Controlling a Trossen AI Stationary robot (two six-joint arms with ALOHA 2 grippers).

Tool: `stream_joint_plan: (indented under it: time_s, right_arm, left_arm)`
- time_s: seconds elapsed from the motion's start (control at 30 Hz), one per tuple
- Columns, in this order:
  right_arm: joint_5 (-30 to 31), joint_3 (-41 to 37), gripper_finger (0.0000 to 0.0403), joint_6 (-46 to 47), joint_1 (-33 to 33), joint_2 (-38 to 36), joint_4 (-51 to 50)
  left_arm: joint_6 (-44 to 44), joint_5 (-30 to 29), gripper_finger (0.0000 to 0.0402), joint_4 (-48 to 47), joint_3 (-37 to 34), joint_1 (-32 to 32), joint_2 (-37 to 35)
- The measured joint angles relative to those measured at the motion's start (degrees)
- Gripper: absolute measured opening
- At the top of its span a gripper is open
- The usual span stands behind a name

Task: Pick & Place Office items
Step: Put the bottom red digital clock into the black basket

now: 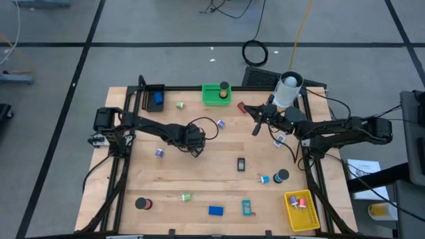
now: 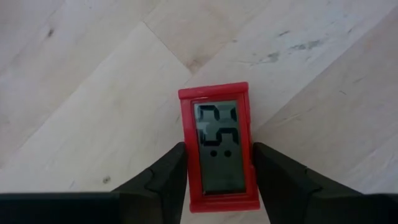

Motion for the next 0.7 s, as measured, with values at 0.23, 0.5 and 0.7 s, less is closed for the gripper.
stream_joint_plan:
  time_s: [0.23, 0.5, 0.7]
  right_arm:
    - [0.0, 0.0, 0.0004, 0.0, 0.0, 0.0, -0.3]
    - [0.0, 0.0, 0.0004, 0.0, 0.0, 0.0, -0.4]
    - [0.0, 0.0, 0.0004, 0.0, 0.0, 0.0, -0.4]
  left_arm:
    - [3.5, 0.1, 0.0169, -0.9, 0.2, 0.0, -0.5]
    - [7.5, -1.1, 0.0167, -4.0, 0.0, 0.8, -9.2]
    - [8.3, -3.9, 0.0166, -8.9, 0.1, 2.9, -21.2]
